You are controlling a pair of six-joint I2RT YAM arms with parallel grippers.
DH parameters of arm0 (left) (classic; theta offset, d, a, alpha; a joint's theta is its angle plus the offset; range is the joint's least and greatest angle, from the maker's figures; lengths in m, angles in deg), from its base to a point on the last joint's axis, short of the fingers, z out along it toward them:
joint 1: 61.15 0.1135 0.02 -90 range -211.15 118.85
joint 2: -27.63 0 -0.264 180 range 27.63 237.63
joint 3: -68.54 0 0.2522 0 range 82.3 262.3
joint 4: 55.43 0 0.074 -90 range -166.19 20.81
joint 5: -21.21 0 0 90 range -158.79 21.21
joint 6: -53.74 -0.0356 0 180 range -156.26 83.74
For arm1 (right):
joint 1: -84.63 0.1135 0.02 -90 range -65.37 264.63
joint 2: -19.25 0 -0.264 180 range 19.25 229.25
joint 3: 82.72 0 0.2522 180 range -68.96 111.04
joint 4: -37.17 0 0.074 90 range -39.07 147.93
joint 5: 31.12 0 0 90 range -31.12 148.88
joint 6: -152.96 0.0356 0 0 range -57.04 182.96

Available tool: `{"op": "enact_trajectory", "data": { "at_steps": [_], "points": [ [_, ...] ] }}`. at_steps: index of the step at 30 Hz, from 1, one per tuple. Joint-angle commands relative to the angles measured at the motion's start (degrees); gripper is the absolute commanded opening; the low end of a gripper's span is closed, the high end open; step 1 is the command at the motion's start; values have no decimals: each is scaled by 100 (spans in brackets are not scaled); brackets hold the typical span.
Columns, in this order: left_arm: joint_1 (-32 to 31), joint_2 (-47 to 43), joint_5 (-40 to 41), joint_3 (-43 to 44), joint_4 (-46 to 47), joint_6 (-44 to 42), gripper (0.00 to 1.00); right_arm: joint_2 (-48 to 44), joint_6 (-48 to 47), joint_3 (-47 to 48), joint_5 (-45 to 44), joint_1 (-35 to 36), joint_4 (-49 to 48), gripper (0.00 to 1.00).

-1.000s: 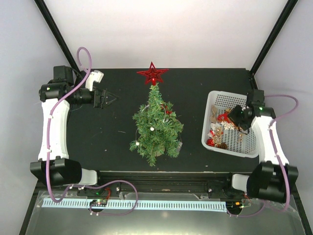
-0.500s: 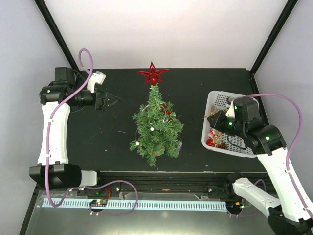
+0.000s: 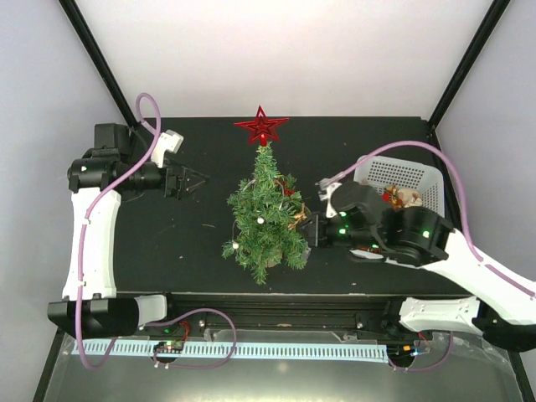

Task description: Decorate the small christmas tree

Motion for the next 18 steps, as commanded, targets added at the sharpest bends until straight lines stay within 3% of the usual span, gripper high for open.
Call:
{"op": "enact_trajectory", "data": {
  "at_steps": [1, 18],
  "points": [
    [-41, -224, -56, -60, 104, 53, 99, 239, 169, 116, -489, 384, 145, 4],
    [-36, -394, -109, -194, 147, 93, 99, 688, -86, -35, -440, 385, 4, 5]
  ]
}}
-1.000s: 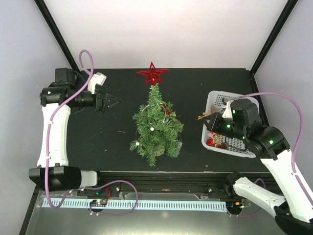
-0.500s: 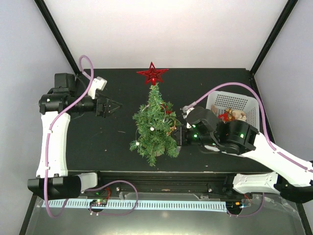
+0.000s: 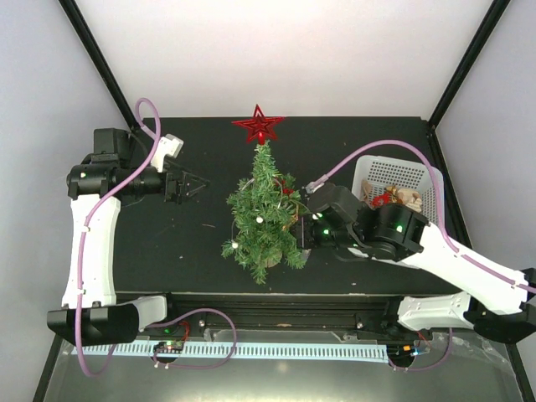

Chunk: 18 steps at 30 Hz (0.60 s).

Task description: Decorate the small christmas tree

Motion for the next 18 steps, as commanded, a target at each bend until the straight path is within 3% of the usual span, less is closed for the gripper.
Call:
{"op": "enact_trajectory", "data": {
  "at_steps": [1, 18],
  "points": [
    [-39, -99, -108, 16, 123, 54, 99, 157, -114, -20, -63, 35, -97, 5],
    [-34, -203, -120, -221, 266, 111, 99, 226, -185, -59, -30, 31, -156, 7]
  ]
}}
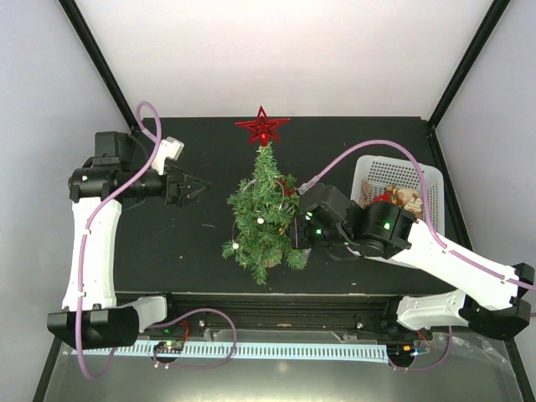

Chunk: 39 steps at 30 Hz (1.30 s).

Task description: Decorate the small christmas tree

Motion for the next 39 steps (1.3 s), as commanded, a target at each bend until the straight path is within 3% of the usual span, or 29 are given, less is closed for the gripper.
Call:
{"op": "enact_trajectory", "data": {
  "at_steps": [1, 7, 13, 17, 31, 39],
  "points": [
    [-35, -85, -113, -4, 163, 71, 99, -105, -26, -46, -66, 35, -124, 8],
    [-39, -49, -113, 5, 185, 81, 99, -7, 35, -101, 8, 35, -334, 14],
    [-37, -23, -79, 12, 181, 64, 99, -141, 9, -88, 44, 35, -323, 34],
    [-36, -5, -69, 7, 199, 63, 99, -364, 9, -161, -67, 33, -236, 41],
    [-37, 94, 66, 52, 119, -38, 99, -1715, 281, -623, -726, 35, -26, 41],
    [-34, 148, 192, 175, 75, -75, 99, -2408, 1425, -752, -2442, 16, 1311, 40]
  ]
}}
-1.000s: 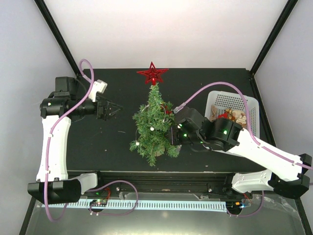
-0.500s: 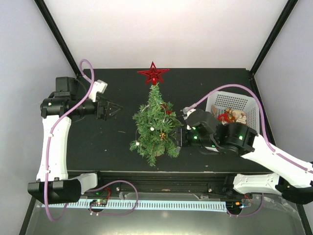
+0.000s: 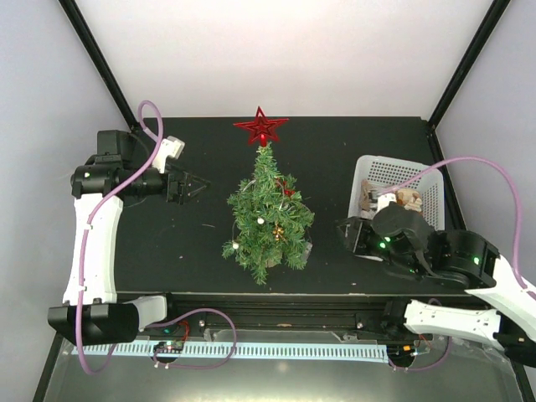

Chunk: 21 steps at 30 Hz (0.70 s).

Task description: Decorate the small christmas tree

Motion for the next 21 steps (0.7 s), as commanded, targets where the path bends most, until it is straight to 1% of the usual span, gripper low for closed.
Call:
{"op": "enact_trajectory", "data": {
  "at_steps": [1, 3, 6, 10, 16, 18, 21],
  "points": [
    [-29, 44, 75, 235, -35, -120, 99, -361, 1023, -116, -1392, -36, 941, 41],
    [-29, 96, 92, 296, -59, -133, 99, -183, 1044, -118, -1320, -392, 1254, 42],
    [-24, 152, 94, 336, -80, -141, 99, 384, 613, -104, -735, -1184, 1457, 42],
    [-24, 244, 123, 411, -125, -204, 99, 589, 109, -415, -101, -2050, 919, 42],
    [-30, 376, 210, 456, -171, -338, 99, 693, -712, -1218, 1254, -4050, 149, 44],
    [-26, 402, 207, 466, -172, -351, 99, 911, -912, -1442, 1470, -4445, -34, 46],
    [-26, 581, 168, 449, -160, -346, 99, 1403, -1143, -1641, 1682, -4814, -303, 50]
  ]
}}
